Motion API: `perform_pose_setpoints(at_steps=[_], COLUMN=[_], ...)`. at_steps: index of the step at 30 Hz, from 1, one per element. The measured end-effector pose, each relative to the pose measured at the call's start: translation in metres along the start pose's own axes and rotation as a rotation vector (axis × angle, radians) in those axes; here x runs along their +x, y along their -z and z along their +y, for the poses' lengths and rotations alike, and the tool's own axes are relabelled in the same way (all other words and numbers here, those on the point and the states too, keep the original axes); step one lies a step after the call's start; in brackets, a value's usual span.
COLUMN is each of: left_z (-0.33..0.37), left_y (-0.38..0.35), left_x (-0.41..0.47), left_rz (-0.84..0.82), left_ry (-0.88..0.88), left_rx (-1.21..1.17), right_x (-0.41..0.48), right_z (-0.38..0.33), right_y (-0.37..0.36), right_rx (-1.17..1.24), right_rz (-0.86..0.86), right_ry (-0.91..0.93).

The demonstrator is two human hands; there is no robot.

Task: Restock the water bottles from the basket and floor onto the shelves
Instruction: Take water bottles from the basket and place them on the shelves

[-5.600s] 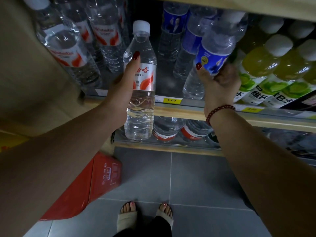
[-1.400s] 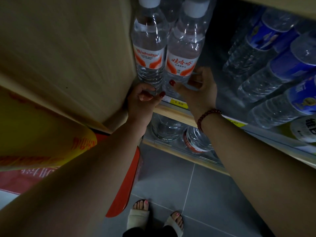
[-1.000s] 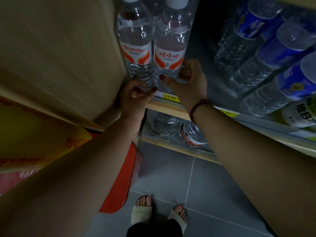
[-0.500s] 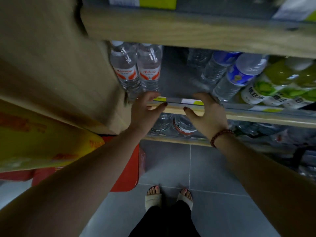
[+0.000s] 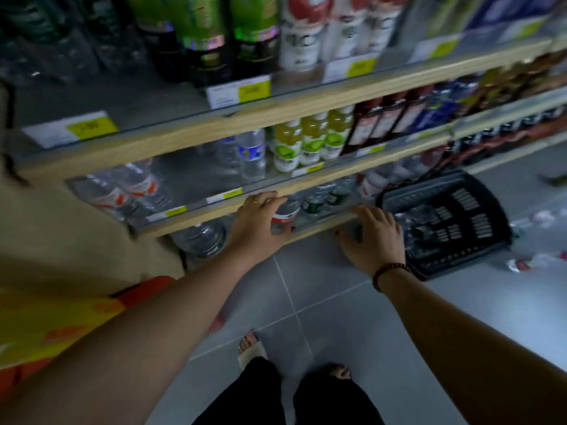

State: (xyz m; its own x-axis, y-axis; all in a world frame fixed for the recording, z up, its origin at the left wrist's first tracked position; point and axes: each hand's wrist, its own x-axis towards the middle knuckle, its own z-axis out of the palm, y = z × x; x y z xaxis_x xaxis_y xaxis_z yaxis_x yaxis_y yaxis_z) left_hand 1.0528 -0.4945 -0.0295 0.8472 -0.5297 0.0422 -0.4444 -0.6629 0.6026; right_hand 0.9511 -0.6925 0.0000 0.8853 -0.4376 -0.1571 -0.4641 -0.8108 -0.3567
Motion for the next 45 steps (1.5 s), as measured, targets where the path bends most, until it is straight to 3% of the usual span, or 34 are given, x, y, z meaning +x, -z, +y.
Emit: perform_pose_setpoints(at_steps=[7, 16, 22, 32, 39, 45], left_z=[0.123, 0.275, 0.344, 0.386, 0.394, 0.397], left_y=[-0.069, -0.168, -0.212, -0.269, -0.301, -0.31], left_x=[0.019, 0.018, 0.031, 0.105, 0.169, 0.21], left_rz=[-0.21, -0.333, -0.385, -0.389, -0.427, -0.356], left_ry=[-0.22, -0.23, -0.269, -0.209, -0.058, 0.065], left_rx=[0.136, 0.263, 0.264, 0.282, 0.296, 0.275], right_x=[-0.053, -0.103, -0.114, -0.047, 0.038, 0.103], right_z=[0.123, 0.29, 0.36, 0.429, 0.465, 0.484], right_y=[0.058, 0.122, 0.149, 0.165, 0.173, 0.18], right_rx=[0.032, 0.088, 0.082, 0.073, 0.028, 0.003], right_rz=[0.092, 0.176, 0.183, 0.135, -0.009, -0.142], right_ry=[-0.188, -0.277, -0.314, -0.283, -0.222, -0.151])
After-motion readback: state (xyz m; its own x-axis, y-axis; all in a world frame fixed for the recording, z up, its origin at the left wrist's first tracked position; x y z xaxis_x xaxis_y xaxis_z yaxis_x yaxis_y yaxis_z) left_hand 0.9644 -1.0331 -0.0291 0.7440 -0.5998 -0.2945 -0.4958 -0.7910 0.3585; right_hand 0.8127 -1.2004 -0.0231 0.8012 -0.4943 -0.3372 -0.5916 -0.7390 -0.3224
